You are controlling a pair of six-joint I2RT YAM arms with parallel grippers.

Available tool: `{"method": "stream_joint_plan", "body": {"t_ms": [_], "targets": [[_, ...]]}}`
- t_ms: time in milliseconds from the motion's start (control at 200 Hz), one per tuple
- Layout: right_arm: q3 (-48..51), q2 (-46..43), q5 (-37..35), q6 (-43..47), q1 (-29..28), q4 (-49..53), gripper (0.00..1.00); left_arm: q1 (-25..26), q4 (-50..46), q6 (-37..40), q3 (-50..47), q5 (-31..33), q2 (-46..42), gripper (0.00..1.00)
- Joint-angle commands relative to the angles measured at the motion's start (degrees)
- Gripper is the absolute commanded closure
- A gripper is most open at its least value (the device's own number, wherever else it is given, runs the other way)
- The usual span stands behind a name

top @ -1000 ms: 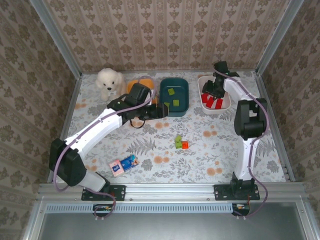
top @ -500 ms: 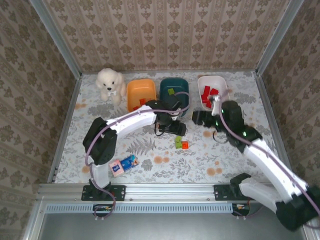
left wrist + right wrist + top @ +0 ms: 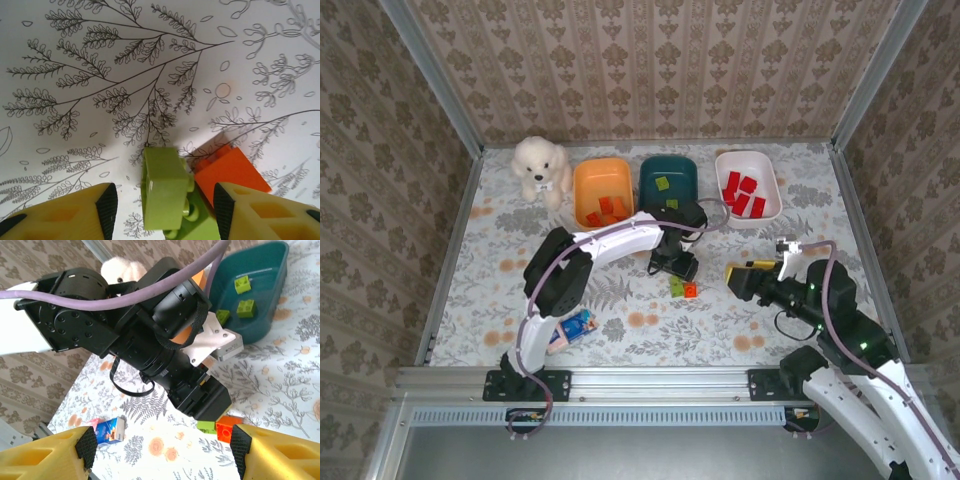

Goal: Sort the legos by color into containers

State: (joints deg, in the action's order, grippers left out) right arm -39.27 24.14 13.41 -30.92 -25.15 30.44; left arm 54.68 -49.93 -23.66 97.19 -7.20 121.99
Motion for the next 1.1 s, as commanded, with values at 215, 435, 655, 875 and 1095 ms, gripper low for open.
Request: {"method": "stream_joint_plan", "body": {"t_ms": [215,435,655,875,1095], "targets": [[-1.07,3.68,1.88,-0.31,-0.25,0.67,0.26,0.71,-2.36,1.62,3.56,1.04,3.69,0.61],[-1.16,4.14,1.93,-0.28,-0.30,0.61,0.27,0.78,-2.04,2.30,4.01,4.23,1.84,0.73],[-3.41,5.45,1.28,0.41,-0.25,0.66,0.27,-3.83,-2.81,0.84,10.14,5.19,-2.60,0.77],[-6.27,10.16,0.90,1.09,-0.25,-2.22,0.28,-11.98,6.51,-2.56,14.06,-2.25,-2.77,0.74],[-8.63,14.62,-0.22,1.74,-0.29,-3.98,0.28,-16.99,10.96,-3.85,28.31,-7.98,9.49,0.74]]}}
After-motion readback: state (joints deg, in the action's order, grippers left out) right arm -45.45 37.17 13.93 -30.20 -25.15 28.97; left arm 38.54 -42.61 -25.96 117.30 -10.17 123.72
